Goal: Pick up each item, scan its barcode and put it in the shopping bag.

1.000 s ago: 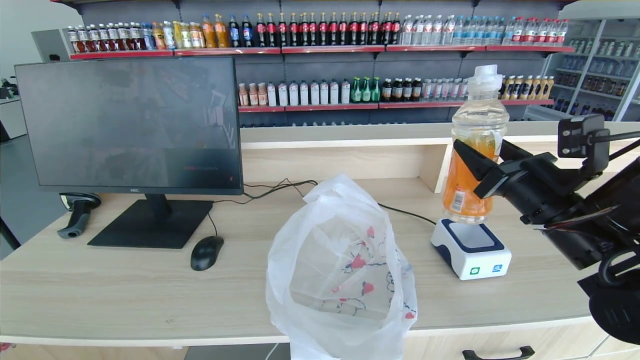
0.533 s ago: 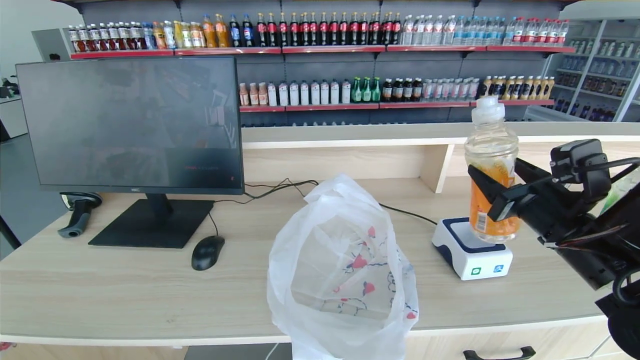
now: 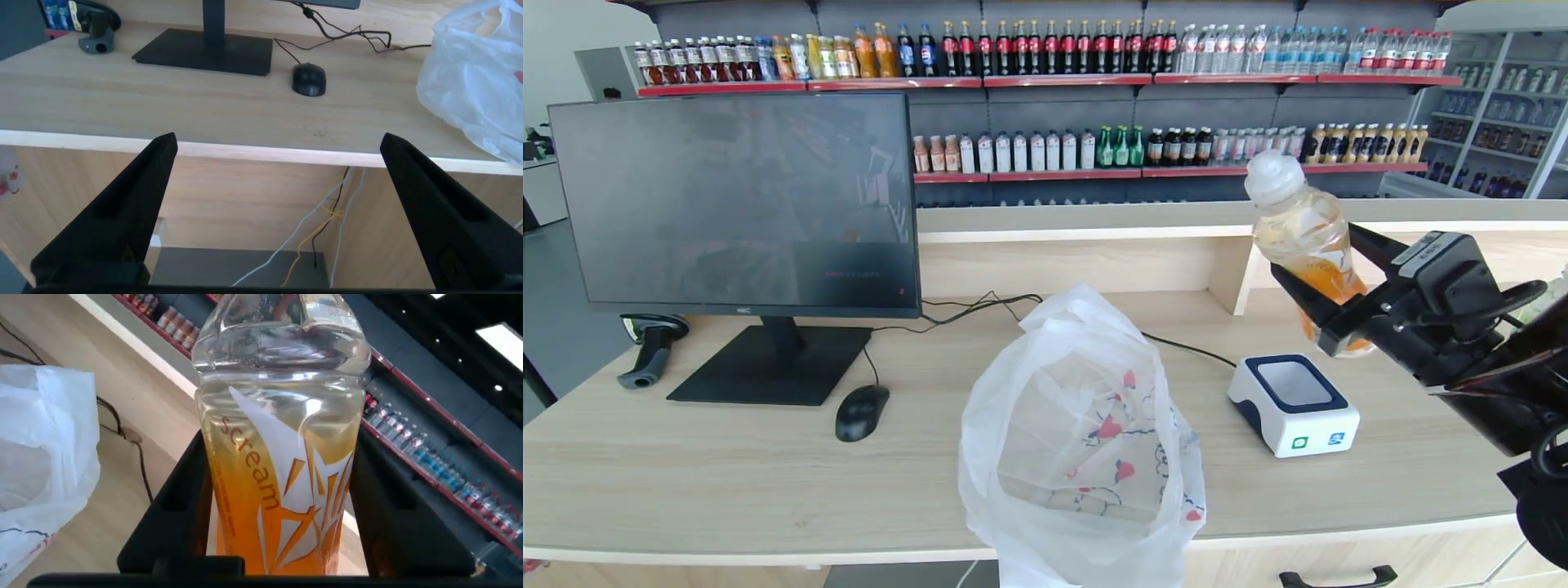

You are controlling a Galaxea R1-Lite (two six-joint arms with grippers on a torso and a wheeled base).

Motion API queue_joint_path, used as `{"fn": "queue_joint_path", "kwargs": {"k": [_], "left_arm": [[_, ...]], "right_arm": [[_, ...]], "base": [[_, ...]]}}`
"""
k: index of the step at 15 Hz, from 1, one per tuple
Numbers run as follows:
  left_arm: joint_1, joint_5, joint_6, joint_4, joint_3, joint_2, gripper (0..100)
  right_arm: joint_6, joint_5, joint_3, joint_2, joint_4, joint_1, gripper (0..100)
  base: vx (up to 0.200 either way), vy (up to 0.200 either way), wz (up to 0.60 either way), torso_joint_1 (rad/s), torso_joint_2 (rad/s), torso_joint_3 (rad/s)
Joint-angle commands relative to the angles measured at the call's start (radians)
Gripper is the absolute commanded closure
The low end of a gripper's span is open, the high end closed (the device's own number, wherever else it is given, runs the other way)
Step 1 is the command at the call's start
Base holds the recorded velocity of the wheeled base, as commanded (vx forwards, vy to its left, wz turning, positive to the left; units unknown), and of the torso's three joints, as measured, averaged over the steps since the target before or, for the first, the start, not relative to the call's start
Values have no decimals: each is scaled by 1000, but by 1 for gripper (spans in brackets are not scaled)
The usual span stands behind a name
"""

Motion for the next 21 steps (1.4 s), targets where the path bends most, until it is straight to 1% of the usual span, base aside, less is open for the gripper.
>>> {"fn": "queue_joint_path", "kwargs": {"k": [1, 3, 4, 6, 9, 10, 13, 14, 17, 21], "left_arm": [[0, 0, -1, 0, 0, 0, 0], [-2, 0, -1, 0, 0, 0, 0], [0, 0, 1, -2, 0, 0, 0], [0, 0, 7, -8, 0, 0, 0], [0, -3, 62, -5, 0, 0, 0], [0, -3, 70, -2, 0, 0, 0], [0, -3, 71, -2, 0, 0, 0], [0, -3, 71, -2, 0, 0, 0], [0, -3, 71, -2, 0, 0, 0], [0, -3, 75, -2, 0, 0, 0]], "right_arm": [[-30, 18, 6, 25, -1, -9, 100], [-50, 25, 37, 22, -1, -14, 100], [-89, 48, 54, 25, -1, -37, 100], [-149, 51, 51, 42, -1, -50, 100], [-179, 79, 16, 80, -1, -52, 100], [-204, 97, 0, 102, -1, -64, 100], [-222, 117, -10, 137, -1, -89, 100], [-224, 117, -27, 146, -1, -89, 100], [-230, 117, -17, 148, -1, -92, 100], [-265, 117, 94, 139, -1, -89, 100]], "base": [[0, 0, 0, 0, 0, 0], [0, 0, 0, 0, 0, 0], [0, 0, 0, 0, 0, 0], [0, 0, 0, 0, 0, 0], [0, 0, 0, 0, 0, 0], [0, 0, 0, 0, 0, 0], [0, 0, 0, 0, 0, 0], [0, 0, 0, 0, 0, 0], [0, 0, 0, 0, 0, 0], [0, 0, 0, 0, 0, 0]]}}
